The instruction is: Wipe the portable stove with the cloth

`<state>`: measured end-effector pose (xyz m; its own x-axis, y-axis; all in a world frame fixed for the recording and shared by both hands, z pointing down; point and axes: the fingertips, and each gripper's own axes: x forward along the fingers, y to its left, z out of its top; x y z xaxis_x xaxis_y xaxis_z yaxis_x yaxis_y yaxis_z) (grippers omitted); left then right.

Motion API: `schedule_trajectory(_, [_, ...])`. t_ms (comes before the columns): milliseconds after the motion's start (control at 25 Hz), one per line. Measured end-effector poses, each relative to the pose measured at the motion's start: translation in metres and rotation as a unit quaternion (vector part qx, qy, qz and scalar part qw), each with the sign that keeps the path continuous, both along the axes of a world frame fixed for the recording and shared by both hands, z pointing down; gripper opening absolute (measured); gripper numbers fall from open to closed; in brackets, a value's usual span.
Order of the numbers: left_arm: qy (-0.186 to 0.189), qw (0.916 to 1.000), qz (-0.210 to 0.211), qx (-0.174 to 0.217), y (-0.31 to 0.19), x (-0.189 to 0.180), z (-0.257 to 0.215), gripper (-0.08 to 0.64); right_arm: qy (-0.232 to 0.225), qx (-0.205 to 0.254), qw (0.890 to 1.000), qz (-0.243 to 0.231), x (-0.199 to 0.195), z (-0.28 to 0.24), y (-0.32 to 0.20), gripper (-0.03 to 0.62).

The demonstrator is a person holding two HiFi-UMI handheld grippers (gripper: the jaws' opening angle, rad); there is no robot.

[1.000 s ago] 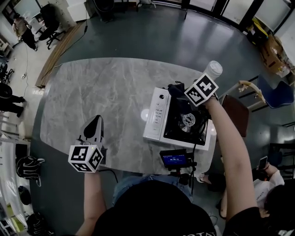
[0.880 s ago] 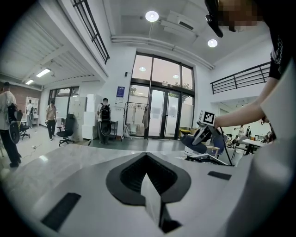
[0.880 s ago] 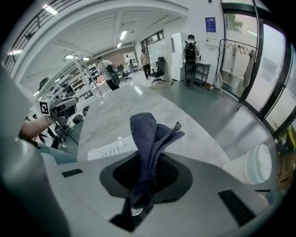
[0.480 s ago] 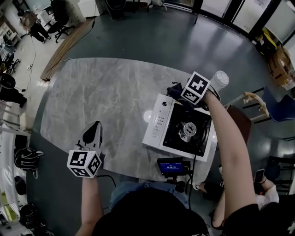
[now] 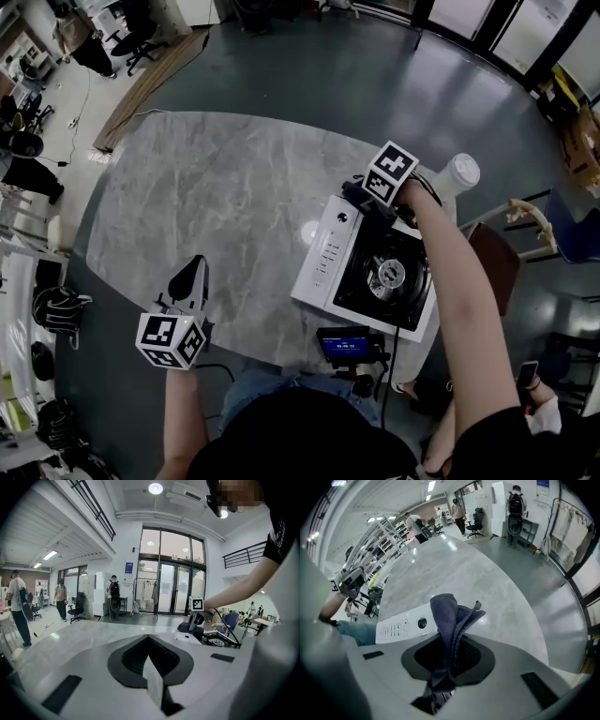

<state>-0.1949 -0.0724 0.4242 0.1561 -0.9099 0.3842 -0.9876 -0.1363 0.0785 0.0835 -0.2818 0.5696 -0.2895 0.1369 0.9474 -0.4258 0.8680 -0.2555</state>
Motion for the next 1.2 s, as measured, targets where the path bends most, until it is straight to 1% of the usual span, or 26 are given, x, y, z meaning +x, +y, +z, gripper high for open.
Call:
schedule_trajectory(120, [-0.003,0.9999,0.01,0.0,-0.004,0.005,-0.002,-0.003,0.0,-0.012,0.999,0.038,0.006,0.001,-0.003,0.074])
schedule_trajectory(240, [-0.007,0.9997,0.022,0.003,-0.01,0.011,-0.006,-0.002,0.035,-0.008,0.998,0.047,0.024,0.003,-0.004,0.074])
schedule_trajectory(440, [-0.01,0.999,0.044,0.0,-0.019,0.022,-0.006,-0.003,0.082,-0.002,0.996,0.026,0.054,0.004,0.002,0.074])
schedule_trajectory(640, [-0.013,0.9977,0.067,0.001,-0.026,0.036,-0.007,-0.003,0.12,0.015,0.992,-0.031,0.081,0.01,0.008,0.074])
schedule_trajectory(760, [-0.014,0.9973,0.072,0.003,-0.029,0.039,-0.009,-0.003,0.137,0.016,0.989,-0.05,0.097,0.01,0.011,0.072])
schedule_trajectory(880, [-0.015,0.9972,0.073,0.003,-0.029,0.039,-0.009,-0.002,0.157,0.017,0.986,-0.053,0.118,0.011,0.014,0.074])
schedule_trajectory(1000, [-0.012,0.997,0.076,0.001,-0.03,0.042,-0.007,-0.002,0.166,0.021,0.985,-0.041,0.141,0.014,0.016,0.073])
schedule_trajectory(1200, [-0.012,0.9958,0.091,0.002,-0.034,0.052,-0.005,-0.003,0.186,0.041,0.981,-0.038,0.179,0.017,0.018,0.074])
